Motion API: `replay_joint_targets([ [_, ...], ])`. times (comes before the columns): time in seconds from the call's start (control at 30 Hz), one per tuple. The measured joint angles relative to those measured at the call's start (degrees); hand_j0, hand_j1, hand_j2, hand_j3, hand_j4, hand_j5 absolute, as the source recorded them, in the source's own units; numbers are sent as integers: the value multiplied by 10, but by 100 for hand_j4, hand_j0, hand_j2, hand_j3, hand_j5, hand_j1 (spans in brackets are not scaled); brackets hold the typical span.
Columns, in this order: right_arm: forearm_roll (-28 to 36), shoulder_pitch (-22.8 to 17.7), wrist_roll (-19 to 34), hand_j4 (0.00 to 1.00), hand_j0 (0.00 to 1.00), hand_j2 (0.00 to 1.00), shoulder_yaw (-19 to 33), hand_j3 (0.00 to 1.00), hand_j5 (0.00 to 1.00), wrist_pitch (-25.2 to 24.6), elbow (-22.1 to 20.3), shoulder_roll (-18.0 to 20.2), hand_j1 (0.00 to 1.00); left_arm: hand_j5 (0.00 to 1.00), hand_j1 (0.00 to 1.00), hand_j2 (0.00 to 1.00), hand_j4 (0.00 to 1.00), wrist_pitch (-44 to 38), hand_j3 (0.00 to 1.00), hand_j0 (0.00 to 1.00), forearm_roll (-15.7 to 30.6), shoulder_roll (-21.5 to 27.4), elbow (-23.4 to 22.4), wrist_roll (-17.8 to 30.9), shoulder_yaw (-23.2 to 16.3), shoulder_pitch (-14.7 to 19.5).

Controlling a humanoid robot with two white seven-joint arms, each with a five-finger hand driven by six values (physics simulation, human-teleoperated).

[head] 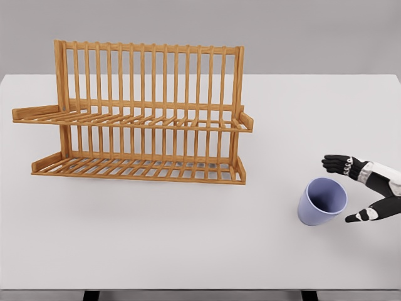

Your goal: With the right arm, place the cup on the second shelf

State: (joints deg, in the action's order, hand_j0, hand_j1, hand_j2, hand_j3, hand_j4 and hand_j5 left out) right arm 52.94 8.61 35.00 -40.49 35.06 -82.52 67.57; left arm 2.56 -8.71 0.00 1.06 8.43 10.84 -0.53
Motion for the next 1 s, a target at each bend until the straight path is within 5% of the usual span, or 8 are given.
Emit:
replay_joint_targets([
  [1.0,-23,-1,0,100,100,100,-2,100,100,0,15,-53,100,100,100,100,100,0,100,100,0,0,0,0,0,0],
])
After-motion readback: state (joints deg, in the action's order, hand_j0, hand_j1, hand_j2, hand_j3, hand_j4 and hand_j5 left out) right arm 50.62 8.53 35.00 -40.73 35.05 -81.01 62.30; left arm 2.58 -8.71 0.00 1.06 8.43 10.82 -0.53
